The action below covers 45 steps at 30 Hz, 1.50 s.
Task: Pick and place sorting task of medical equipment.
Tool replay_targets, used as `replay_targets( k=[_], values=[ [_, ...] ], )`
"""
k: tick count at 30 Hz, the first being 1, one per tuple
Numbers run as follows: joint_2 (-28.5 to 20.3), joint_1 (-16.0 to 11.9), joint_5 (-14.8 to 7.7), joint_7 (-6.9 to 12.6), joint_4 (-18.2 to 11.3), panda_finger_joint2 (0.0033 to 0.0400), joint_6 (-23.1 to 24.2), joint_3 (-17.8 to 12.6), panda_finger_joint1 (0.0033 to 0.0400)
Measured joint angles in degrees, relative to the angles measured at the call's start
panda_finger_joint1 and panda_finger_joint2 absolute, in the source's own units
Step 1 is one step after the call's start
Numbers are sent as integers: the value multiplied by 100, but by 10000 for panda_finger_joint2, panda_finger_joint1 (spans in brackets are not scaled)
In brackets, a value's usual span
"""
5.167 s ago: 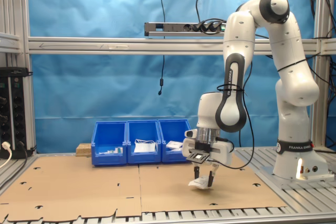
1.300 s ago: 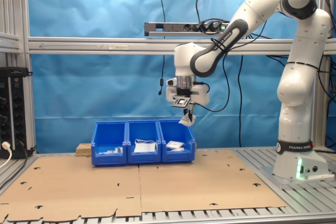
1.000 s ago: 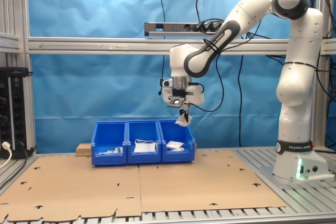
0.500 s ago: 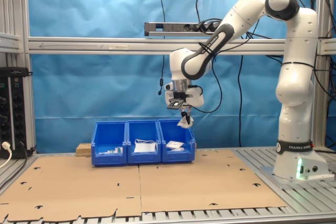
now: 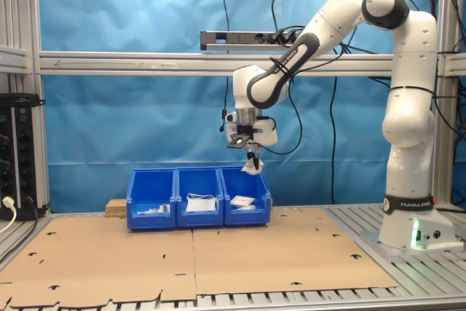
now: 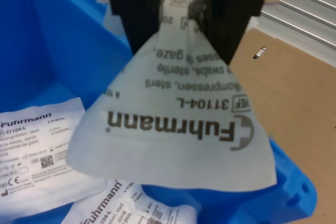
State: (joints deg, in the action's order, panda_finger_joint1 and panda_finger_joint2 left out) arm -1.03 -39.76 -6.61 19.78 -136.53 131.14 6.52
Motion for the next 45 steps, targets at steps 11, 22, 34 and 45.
replay_targets(
  k=[11,22,34,45],
  values=[
    [207,0,0,0,148,63,0,-10,63],
    [311,0,0,0,156,63,1,-11,63],
    [435,0,0,0,239,63,3,-11,63],
    [505,0,0,0,311,63,4,-11,63]
  ],
)
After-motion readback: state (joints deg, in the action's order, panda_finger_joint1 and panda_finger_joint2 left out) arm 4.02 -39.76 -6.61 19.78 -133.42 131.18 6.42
